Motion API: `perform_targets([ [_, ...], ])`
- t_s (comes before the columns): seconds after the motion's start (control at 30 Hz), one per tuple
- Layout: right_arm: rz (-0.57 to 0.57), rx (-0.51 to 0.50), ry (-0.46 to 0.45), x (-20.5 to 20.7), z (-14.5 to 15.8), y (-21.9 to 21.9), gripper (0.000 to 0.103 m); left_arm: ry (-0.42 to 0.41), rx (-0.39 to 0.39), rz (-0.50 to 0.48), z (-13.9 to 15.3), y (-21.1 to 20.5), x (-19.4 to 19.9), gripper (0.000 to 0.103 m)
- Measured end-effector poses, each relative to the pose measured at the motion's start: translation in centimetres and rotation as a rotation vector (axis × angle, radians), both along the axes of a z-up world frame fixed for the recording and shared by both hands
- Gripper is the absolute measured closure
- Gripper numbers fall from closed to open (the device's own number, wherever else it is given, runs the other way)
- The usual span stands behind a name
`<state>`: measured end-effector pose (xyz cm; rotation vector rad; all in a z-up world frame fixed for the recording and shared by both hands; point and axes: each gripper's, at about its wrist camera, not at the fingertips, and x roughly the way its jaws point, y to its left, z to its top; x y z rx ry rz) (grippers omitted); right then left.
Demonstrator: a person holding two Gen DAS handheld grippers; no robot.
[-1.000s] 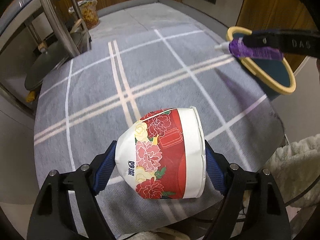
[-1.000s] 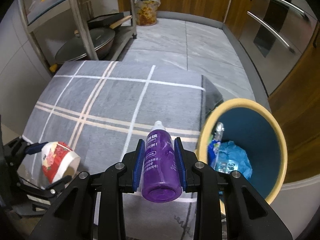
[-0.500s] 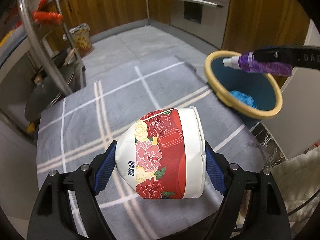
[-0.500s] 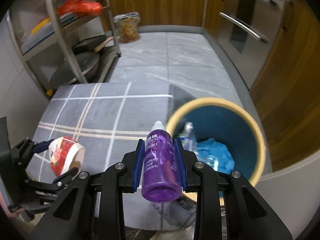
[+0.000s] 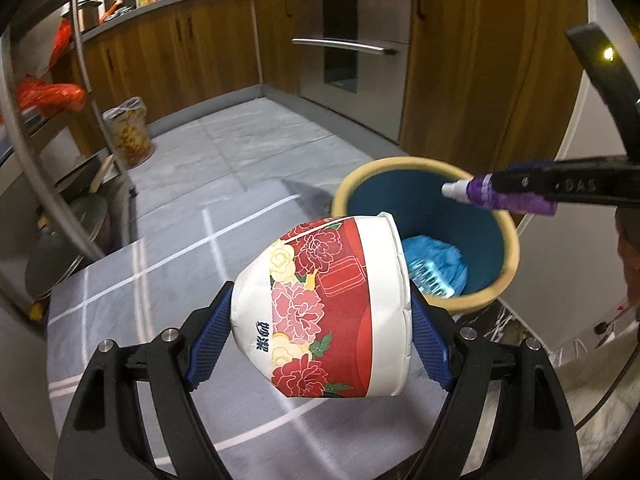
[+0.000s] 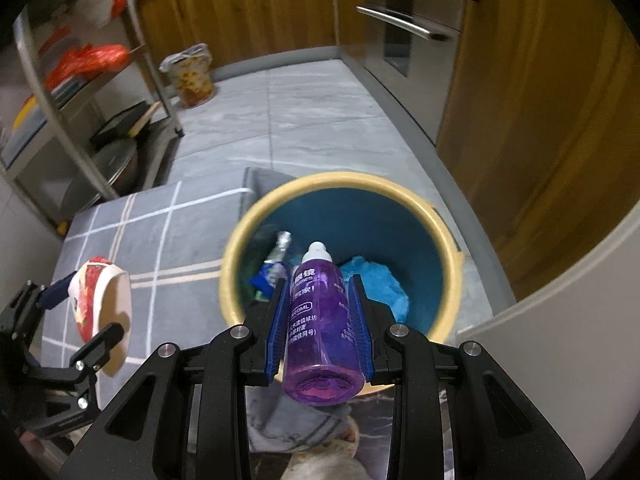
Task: Collect trash
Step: 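Carry the spray bottle and paper cup over the teal bin with both tools, then open both tools over the bin to drop the bottle and cup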
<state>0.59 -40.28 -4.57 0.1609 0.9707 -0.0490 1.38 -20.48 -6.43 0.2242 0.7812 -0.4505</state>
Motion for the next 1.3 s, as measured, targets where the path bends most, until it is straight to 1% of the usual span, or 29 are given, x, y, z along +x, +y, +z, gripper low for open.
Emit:
perform_targets([
  [0.2,-0.041,0.033,0.035,0.4,-1.6,-2.8,0.071,0.027,-0.03,-0.048,-1.1,-3.6,0.9,0.023],
  [0.33,-0.059,0.045,0.086,1.3,-3.4,-4.3,0.071,0.038,-0.035,-0.076,-2.2,-5.2,1.4,0.023],
  [0.53,-0.054,0.031,0.133,3.3,-5.3,-4.8,0.071,0.045,-0.006,-0.111,-3.6,-7.1,3.0,0.023],
  [0.63,-0.061,0.044,0.149,4.6,-6.1,-5.0,0.071,0.042,0.001,-0.126,-4.1,-7.8,3.9,0.023],
  [0.8,-0.066,0.053,0.183,6.1,-7.2,-5.0,0.071,0.099,-0.009,-0.131,-5.6,-8.8,5.7,0.023],
  [0.93,-0.078,0.038,0.216,6.8,-8.2,-5.0,0.071,0.108,0.016,-0.137,-6.9,-9.4,6.3,0.023],
  [1.0,-0.092,0.051,0.216,7.0,-8.2,-5.2,0.071,0.101,0.022,-0.141,-7.2,-9.6,6.2,0.023],
  [1.07,-0.095,0.05,0.207,7.1,-8.1,-5.2,0.071,0.121,0.019,-0.143,-7.5,-9.8,6.6,0.023],
  [1.23,-0.09,0.014,0.209,7.3,-8.0,-4.7,0.071,0.124,0.035,-0.144,-7.7,-9.6,6.7,0.022],
  [1.3,-0.098,0.014,0.206,7.2,-7.8,-4.6,0.071,0.121,0.034,-0.141,-7.5,-9.4,6.5,0.022],
])
